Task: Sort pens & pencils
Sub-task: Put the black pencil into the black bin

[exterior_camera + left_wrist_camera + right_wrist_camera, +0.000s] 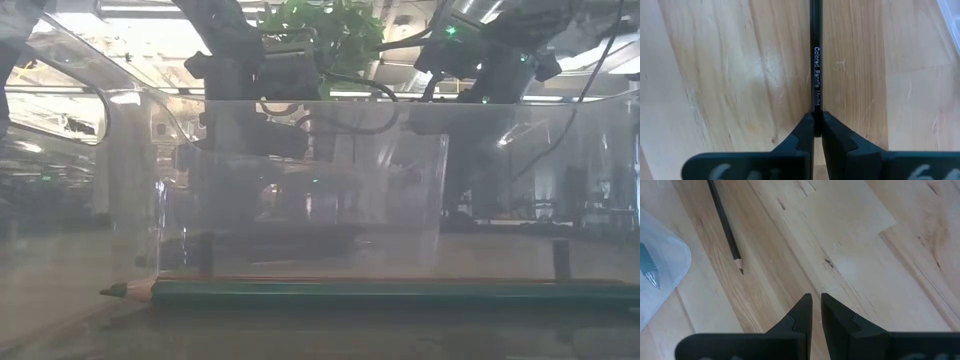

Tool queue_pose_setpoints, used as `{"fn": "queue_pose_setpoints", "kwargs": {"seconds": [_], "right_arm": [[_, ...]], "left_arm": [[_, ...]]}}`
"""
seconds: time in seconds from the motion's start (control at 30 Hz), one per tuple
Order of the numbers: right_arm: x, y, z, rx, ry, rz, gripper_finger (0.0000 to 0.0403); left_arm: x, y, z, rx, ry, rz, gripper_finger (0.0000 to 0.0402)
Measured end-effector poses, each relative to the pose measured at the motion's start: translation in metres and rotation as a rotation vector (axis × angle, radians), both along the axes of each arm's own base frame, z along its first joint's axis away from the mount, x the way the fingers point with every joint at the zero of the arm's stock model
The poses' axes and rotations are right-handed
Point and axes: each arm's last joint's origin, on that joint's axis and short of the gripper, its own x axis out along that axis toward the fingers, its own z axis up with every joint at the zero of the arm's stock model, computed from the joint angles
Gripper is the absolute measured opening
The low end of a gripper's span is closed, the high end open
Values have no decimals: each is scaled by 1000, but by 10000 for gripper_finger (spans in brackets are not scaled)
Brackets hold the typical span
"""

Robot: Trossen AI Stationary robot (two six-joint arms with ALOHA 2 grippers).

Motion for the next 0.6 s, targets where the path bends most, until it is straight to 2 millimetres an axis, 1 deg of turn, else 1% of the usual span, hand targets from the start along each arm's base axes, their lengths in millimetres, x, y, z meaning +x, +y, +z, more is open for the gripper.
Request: {"fn": "queue_pose_setpoints", "kwargs": {"seconds": [0.3,0.6], "right_arm": [[0,0,0,0,0,0,61],[0,0,0,0,0,0,61]], "left_arm": [[0,0,0,1,-1,-1,2],[-3,0,8,7,-16,4,0]]}}
